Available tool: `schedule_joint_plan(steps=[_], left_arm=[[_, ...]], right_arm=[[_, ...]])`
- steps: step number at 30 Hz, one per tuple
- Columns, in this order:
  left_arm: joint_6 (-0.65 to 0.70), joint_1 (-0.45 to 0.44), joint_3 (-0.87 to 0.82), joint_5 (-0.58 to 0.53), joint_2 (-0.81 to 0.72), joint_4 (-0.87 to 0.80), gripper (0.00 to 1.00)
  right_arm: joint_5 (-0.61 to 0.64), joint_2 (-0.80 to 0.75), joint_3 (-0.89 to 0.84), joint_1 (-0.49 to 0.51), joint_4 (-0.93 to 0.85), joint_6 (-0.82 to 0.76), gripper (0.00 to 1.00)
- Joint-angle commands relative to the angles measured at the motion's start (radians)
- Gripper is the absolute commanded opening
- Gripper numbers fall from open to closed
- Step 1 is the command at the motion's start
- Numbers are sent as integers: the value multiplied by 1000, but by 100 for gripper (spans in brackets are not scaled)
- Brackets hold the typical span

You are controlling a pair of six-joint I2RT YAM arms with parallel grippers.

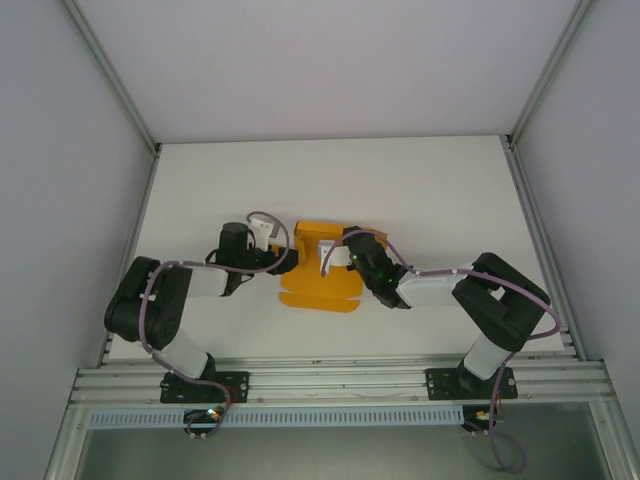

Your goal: Assemble paper box

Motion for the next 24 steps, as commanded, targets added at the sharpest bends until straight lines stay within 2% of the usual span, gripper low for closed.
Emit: schedule_joint_plan(steps=[1,3,6,10,17,21,24], left_arm=[[24,-9,44,-3,25,55,69],[22,-12,40,-35,28,88,69],[38,-30,22,-73,23,154,77],[87,-53,19,-105,14,182,77],[82,-54,62,-175,62,195,60],[89,-87,79,-208,92,227,57],[99,-105,97,-267,110,231,42]], right_arm=[[-13,-6,12,13,-99,-1,0],[-7,-7,17,18,-136,5,0],[4,6,15,23,-136,5,0],[9,29,30,23,-158,20,0],[-13,27,40,28,-213,51,0],[-31,18,50,35,-266,83,0],[-34,15,58,36,-288,97,0]])
